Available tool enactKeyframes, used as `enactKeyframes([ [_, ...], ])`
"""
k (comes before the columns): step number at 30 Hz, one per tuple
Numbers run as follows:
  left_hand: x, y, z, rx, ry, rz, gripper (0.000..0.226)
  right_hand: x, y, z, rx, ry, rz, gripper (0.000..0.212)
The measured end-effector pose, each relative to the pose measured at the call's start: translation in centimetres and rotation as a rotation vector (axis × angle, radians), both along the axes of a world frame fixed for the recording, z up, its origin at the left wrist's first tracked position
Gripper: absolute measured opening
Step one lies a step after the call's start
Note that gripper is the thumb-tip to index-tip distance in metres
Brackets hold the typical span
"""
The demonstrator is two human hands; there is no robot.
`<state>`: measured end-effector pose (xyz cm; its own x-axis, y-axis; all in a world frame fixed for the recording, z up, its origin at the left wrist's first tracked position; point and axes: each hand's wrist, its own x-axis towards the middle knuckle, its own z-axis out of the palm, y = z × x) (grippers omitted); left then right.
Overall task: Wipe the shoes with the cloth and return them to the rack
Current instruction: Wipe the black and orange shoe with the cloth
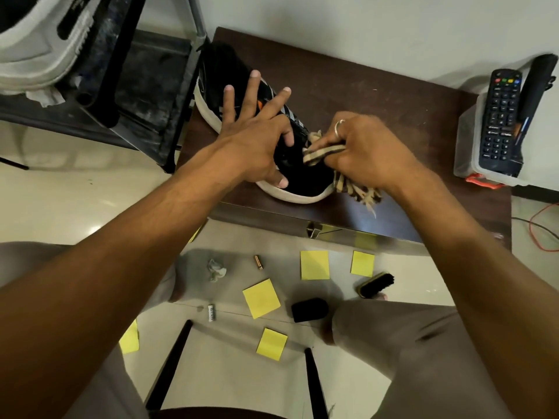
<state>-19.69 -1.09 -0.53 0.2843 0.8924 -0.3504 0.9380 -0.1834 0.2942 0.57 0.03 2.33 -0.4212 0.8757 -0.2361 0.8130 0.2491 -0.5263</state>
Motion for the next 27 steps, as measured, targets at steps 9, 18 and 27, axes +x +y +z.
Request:
enactKeyframes([
  [9,0.3,-0.1,0.0,0.018,0.026,-0.015,0.057,-1.4,-0.7,1.8,-0.308,-0.218,0.304,0.032],
  [18,0.1,0.1,-0.2,0.005,0.008,-0.015,0.055,-2.2,-1.2,-1.3,0.088,-0.346,0.387,0.038],
  [27,-0.1,-0.1,-0.3,-0.004,-0.019,-0.010,0.055,-0.9,-1.1,3.0,-0.217,-0.347,0.333,0.044],
])
